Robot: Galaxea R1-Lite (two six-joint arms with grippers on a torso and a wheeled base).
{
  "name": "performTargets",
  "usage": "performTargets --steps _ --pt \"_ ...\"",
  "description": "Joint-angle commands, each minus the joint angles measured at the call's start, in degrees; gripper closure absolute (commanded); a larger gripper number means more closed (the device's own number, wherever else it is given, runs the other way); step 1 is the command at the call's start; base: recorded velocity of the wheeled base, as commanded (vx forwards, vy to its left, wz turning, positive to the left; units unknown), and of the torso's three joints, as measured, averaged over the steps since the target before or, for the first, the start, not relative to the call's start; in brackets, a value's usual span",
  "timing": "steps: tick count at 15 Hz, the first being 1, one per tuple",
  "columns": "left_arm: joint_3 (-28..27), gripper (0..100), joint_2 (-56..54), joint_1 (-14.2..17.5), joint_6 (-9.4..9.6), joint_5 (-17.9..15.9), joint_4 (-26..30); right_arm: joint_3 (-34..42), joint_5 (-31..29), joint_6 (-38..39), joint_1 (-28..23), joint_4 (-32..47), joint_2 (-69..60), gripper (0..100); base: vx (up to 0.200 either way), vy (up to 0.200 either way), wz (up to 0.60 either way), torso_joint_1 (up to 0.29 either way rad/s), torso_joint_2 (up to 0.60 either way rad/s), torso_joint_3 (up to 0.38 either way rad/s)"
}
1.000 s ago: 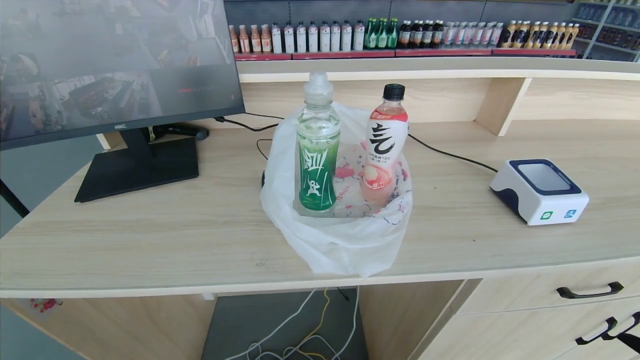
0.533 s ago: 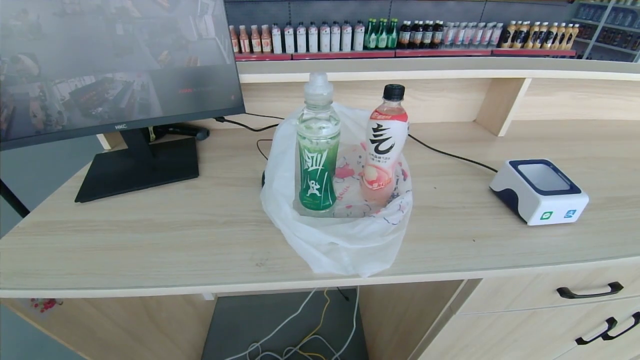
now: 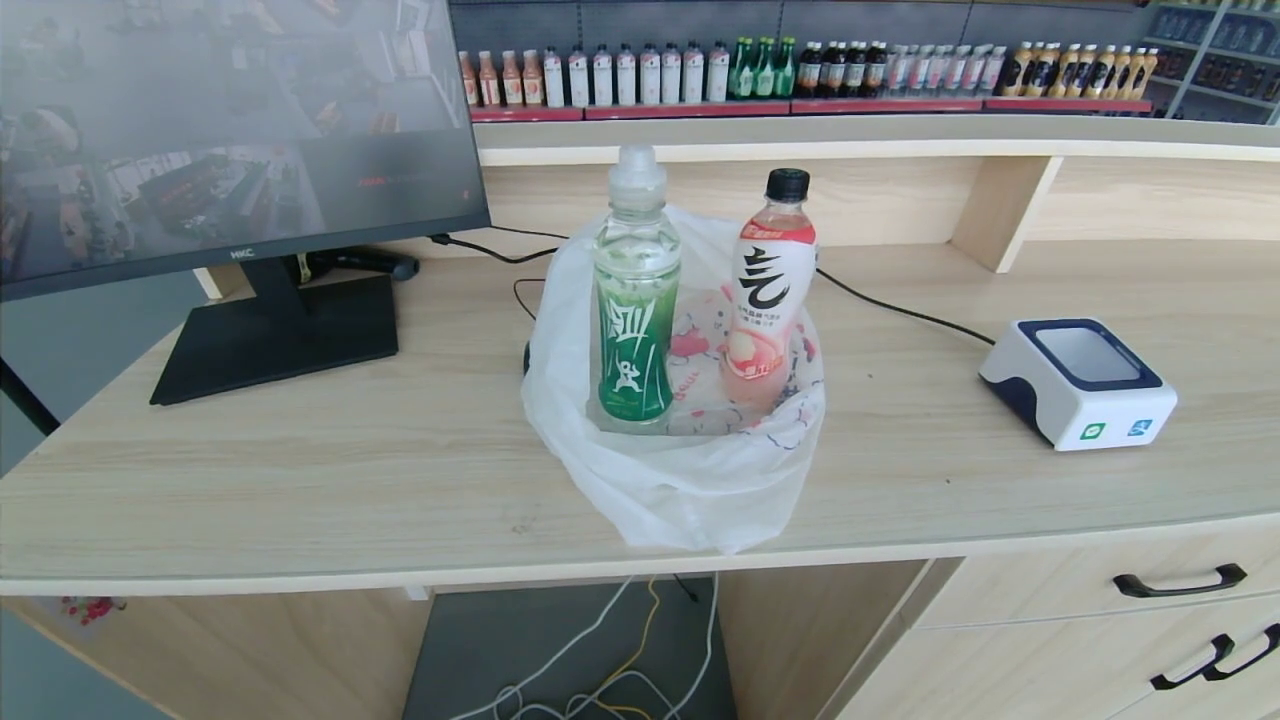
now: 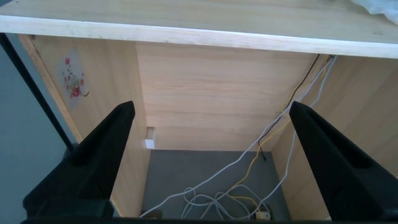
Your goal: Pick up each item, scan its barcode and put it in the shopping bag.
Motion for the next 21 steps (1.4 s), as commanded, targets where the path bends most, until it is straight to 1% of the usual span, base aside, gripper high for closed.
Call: performTargets --steps 1,4,6,10,21 --pt "0.0 0 0.0 0.0 0.03 0.0 0.0 0.6 0.0 0.7 -1.3 -0.1 -3.0 0 0.000 0.000 0.00 0.000 0.00 0.000" --pt "0.0 0 0.0 0.0 0.03 0.0 0.0 0.6 0.0 3.3 -1.1 -0.2 -3.1 0 -0.200 0.000 0.00 0.007 0.00 0.001" --pt "0.0 0 0.0 0.0 0.30 0.0 0.0 0.6 0.0 3.3 -1.1 -0.2 -3.1 0 0.000 0.000 0.00 0.000 0.00 0.000" --pt "0.0 0 0.0 0.1 0.21 0.0 0.0 0.6 0.0 3.3 -1.1 -0.2 -3.1 0 0.000 0.000 0.00 0.000 0.00 0.000" --pt "0.0 0 0.0 0.1 -0.06 0.0 0.0 0.7 0.0 3.2 -1.1 -0.2 -3.1 0 0.000 -0.200 0.00 0.003 0.00 0.002"
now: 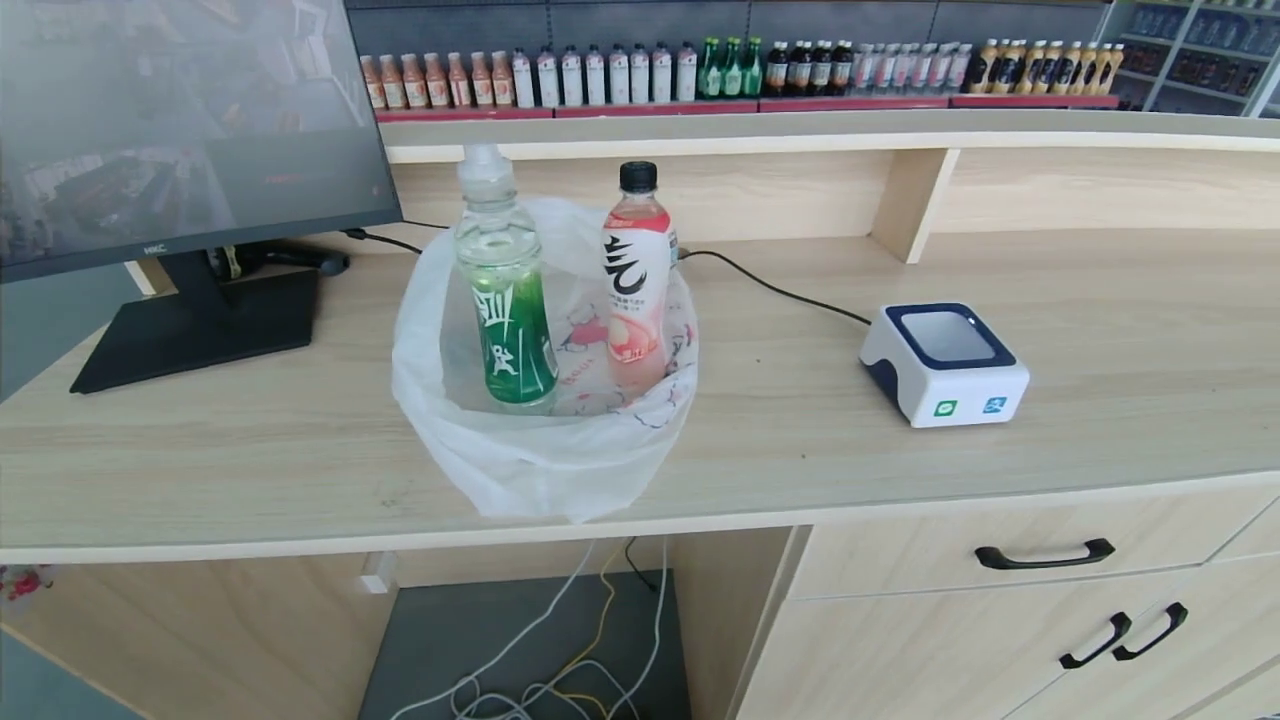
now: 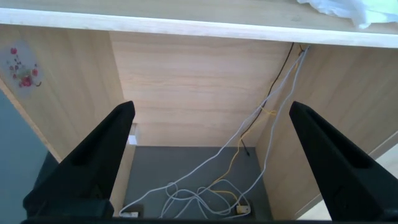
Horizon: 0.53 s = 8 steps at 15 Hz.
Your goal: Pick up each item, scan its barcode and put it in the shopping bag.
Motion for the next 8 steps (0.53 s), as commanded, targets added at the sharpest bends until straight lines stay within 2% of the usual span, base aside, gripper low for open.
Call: performTargets --steps 1,8 --pt "0.0 0 0.0 0.0 -0.04 0.0 0.0 -0.1 0.0 -0.1 0.0 0.0 0.1 0 0.000 -0.200 0.00 0.002 0.00 0.002" --pt "0.0 0 0.0 0.0 -0.04 0.0 0.0 0.0 0.0 0.0 0.0 0.0 0.1 0 0.000 -0.200 0.00 0.003 0.00 0.002"
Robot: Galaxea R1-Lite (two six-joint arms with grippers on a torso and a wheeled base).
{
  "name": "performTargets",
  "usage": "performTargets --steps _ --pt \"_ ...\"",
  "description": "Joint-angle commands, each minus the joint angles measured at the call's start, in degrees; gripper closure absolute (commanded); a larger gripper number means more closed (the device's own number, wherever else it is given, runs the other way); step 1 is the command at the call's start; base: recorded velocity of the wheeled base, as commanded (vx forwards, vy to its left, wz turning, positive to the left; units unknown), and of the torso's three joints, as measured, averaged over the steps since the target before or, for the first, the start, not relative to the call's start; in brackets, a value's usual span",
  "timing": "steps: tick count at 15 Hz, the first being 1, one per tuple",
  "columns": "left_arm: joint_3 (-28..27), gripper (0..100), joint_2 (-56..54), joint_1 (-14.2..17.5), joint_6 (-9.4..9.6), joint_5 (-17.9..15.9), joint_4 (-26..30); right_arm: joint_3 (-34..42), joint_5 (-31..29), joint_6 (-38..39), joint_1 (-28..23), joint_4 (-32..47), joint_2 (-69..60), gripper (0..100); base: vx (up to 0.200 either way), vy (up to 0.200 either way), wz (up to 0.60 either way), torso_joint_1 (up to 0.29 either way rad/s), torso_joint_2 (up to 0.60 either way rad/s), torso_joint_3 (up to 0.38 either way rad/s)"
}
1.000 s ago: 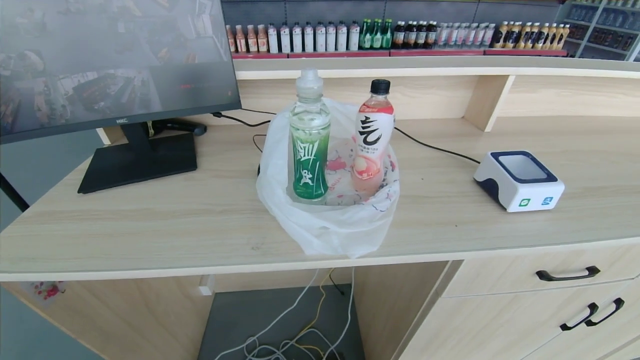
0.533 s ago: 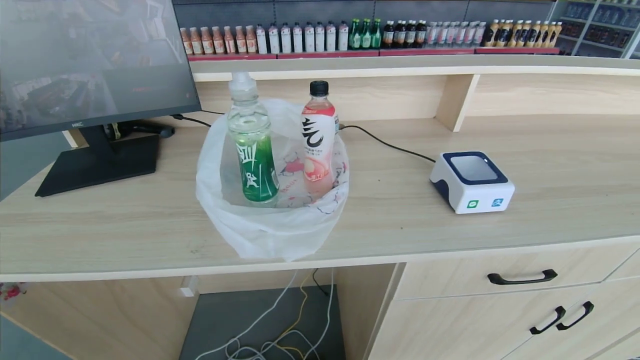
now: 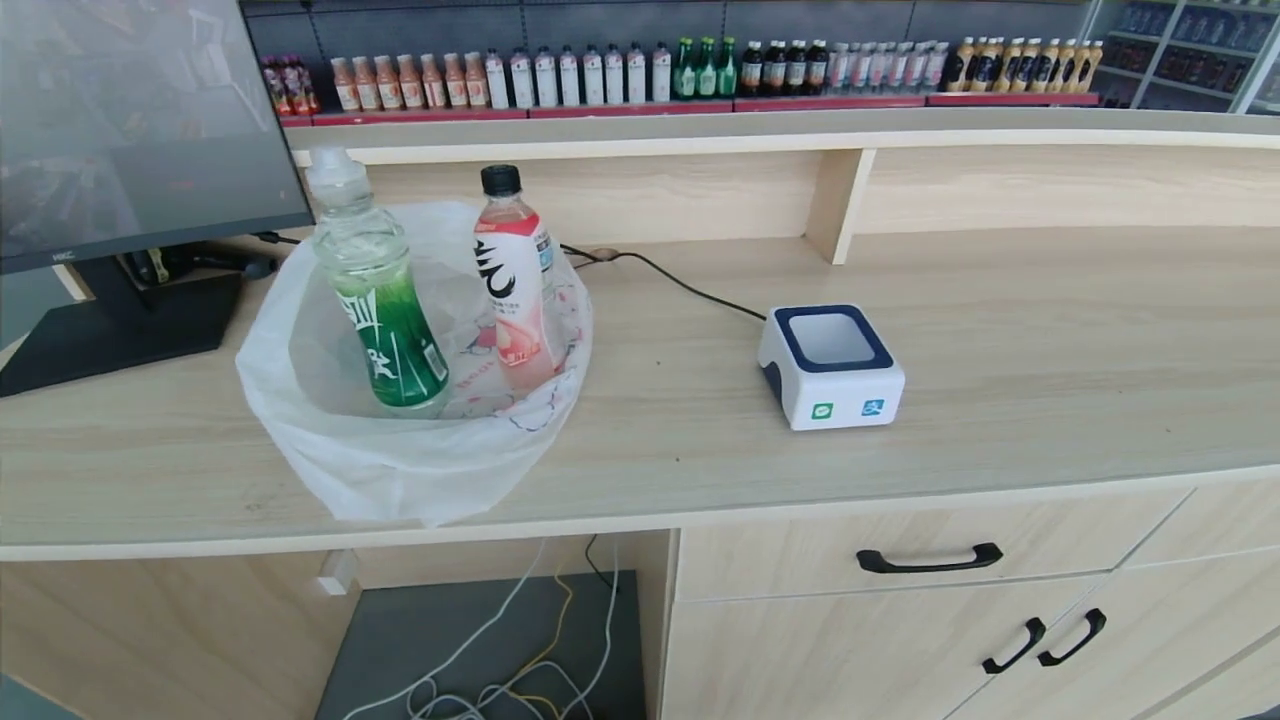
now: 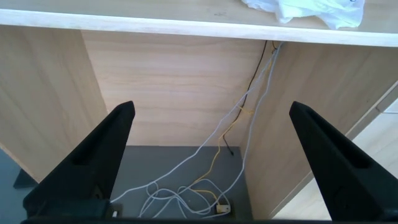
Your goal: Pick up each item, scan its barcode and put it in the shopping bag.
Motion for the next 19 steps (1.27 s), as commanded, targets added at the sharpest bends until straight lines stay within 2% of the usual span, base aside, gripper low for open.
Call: performTargets --steps 1,7,19 --pt "0.0 0 0.0 0.0 -0.02 0.0 0.0 0.0 0.0 0.0 0.0 0.0 0.1 0 0.000 -0.200 0.00 0.002 0.00 0.002" --pt "0.0 0 0.0 0.0 0.07 0.0 0.0 0.0 0.0 0.3 0.0 0.0 0.1 0 0.000 -0.200 0.00 0.002 0.00 0.004" --pt "0.0 0 0.0 -0.1 0.16 0.0 0.0 0.0 0.0 0.8 0.0 0.0 0.1 0 0.000 0.000 0.00 0.000 0.00 0.000"
